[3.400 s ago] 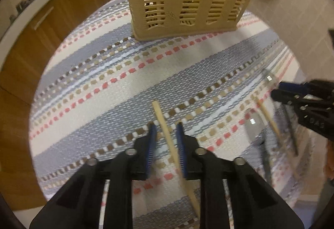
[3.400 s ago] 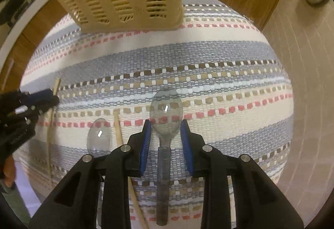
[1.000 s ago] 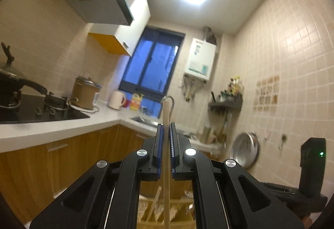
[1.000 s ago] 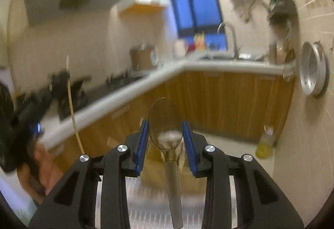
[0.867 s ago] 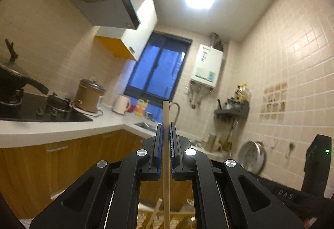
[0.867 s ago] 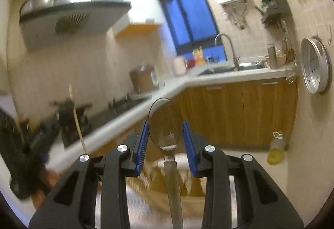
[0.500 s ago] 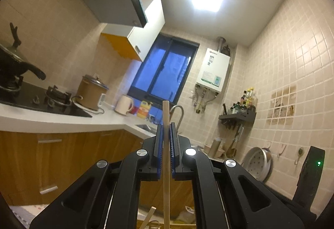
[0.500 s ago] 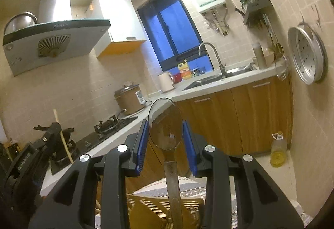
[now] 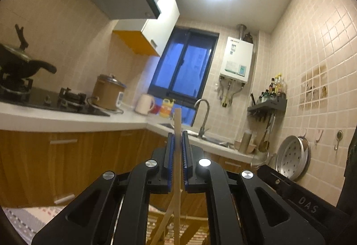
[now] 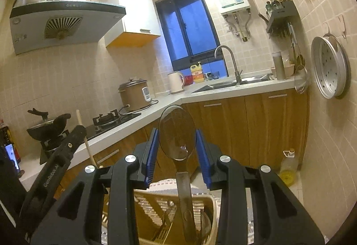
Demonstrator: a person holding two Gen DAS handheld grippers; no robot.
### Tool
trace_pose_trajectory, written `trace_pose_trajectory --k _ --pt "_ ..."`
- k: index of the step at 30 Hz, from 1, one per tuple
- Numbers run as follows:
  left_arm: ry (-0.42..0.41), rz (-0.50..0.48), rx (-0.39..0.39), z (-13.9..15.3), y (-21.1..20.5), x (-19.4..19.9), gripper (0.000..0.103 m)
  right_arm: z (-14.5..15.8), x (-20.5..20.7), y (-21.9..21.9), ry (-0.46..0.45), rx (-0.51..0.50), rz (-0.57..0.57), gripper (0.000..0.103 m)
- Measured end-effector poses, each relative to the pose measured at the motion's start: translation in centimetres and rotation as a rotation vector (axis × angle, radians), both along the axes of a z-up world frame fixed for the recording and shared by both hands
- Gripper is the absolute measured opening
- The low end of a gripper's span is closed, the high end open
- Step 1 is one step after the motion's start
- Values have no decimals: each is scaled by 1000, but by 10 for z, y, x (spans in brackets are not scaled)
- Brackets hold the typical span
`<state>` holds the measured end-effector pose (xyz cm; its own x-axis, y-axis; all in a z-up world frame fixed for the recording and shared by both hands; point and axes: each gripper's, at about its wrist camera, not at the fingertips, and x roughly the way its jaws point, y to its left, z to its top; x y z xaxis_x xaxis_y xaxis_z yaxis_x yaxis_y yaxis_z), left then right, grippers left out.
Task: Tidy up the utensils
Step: 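Open both tools above the basket to drop the chopstick and spoon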
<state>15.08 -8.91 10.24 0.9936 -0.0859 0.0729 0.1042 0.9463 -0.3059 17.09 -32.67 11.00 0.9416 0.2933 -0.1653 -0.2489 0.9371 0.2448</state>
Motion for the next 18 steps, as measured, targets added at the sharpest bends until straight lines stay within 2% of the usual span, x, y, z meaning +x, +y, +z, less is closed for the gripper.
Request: trace_pose_trajectory --k 1,3,4,10,13,15,18 --pt "11 -4 0 3 4 -4 28 1 -5 -2 0 -4 -5 38" --pt "15 -16 -3 9 10 -13 35 5 -17 -6 -9 -3 -18 52" --pt "14 -31 -8 13 15 -20 36 7 -24 -9 -14 -4 -21 54" --pt "14 -74 -35 34 39 -67 42 20 -68 -23 -9 12 -38 54" --pt "37 -102 -18 40 48 -92 46 23 -94 -27 19 5 -28 54" --pt "64 -122 -13 40 53 -104 46 21 -107 -28 66 -10 -19 54" --pt "155 -187 -4 32 59 -121 46 7 -123 -27 168 -18 18 54"
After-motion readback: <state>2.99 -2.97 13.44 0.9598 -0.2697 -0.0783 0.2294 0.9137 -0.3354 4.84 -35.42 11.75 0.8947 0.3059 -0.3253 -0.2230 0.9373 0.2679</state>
